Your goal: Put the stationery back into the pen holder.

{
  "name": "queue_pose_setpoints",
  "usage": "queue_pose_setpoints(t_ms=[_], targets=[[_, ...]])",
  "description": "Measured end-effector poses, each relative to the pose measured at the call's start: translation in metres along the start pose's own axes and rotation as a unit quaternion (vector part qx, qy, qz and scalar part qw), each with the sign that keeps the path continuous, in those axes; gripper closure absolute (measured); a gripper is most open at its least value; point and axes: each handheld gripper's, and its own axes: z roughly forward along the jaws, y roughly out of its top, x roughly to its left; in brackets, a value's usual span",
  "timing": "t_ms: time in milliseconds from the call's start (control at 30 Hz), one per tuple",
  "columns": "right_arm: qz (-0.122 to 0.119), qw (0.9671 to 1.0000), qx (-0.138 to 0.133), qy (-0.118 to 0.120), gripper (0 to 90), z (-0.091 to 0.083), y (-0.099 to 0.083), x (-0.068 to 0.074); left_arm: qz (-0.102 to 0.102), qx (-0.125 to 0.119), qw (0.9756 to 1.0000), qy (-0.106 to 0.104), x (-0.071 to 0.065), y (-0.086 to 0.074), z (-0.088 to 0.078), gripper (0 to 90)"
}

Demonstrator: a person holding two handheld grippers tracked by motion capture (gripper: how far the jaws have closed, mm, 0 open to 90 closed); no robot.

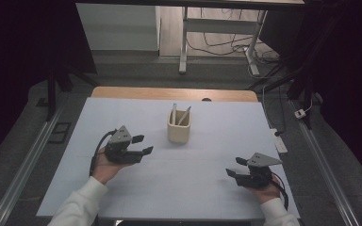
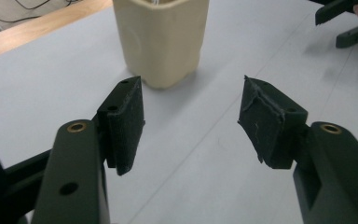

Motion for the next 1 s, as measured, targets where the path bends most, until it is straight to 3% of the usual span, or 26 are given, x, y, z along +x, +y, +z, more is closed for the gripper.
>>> queue_pose_setpoints(t_ms=[500,1000], targets=[[-0.003,0.9999,0.0,-0.011,36.7,-0.004,-0.003,-0.002,-0.028,0.02,0.9994,0.001,-0.003,-0.05,-0.036,38.9],[-0.004,0.9999,-0.012,-0.011,36.9,-0.005,-0.002,-0.003,-0.034,0.019,0.9992,-0.003,-0.004,-0.062,-0.043,38.8]])
